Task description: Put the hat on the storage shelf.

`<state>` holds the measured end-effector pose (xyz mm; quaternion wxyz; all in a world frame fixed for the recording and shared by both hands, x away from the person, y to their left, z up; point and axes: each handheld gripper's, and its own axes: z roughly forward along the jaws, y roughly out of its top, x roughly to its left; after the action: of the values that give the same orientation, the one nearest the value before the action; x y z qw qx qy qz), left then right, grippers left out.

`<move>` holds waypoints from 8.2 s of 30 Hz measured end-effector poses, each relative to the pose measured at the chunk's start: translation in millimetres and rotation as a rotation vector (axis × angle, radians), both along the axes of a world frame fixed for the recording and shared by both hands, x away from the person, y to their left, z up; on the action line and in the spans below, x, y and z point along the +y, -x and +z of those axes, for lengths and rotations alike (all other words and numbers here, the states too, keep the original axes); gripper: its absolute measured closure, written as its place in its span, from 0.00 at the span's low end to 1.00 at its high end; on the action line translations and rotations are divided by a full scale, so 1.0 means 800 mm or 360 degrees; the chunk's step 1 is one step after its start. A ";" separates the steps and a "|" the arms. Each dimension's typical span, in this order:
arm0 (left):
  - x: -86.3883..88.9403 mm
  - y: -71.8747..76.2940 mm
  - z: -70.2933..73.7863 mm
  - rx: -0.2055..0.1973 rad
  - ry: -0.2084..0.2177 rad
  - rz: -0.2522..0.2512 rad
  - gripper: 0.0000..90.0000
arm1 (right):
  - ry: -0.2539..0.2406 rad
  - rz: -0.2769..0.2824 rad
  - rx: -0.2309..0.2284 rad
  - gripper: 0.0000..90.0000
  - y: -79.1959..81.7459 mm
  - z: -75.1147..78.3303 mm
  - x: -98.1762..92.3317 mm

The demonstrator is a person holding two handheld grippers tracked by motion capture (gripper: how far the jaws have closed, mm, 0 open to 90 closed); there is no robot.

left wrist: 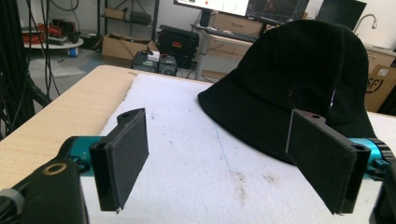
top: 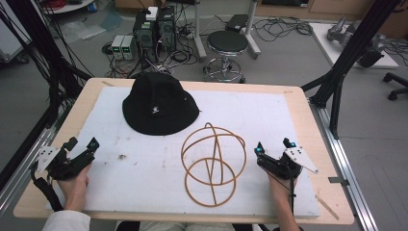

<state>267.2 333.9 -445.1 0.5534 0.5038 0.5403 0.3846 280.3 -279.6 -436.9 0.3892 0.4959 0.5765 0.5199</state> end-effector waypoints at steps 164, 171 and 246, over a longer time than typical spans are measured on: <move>-0.190 -0.190 0.119 0.0212 -0.0284 -0.0414 0.96 | -0.0018 0.0050 -0.0055 0.04 0.009 0.005 0.002; -0.190 -0.159 0.149 0.0030 -0.0213 -0.0489 0.96 | -0.0015 0.0043 -0.0066 0.04 0.010 0.005 0.002; -0.229 -0.012 0.262 -0.0611 0.0101 -0.1773 0.96 | 0.0001 0.0051 -0.0083 0.04 0.012 0.006 0.004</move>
<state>276.7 150.6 -235.3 0.7748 0.6162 0.0957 0.1040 270.4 -276.7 -432.2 0.3958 0.4728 0.5742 0.5386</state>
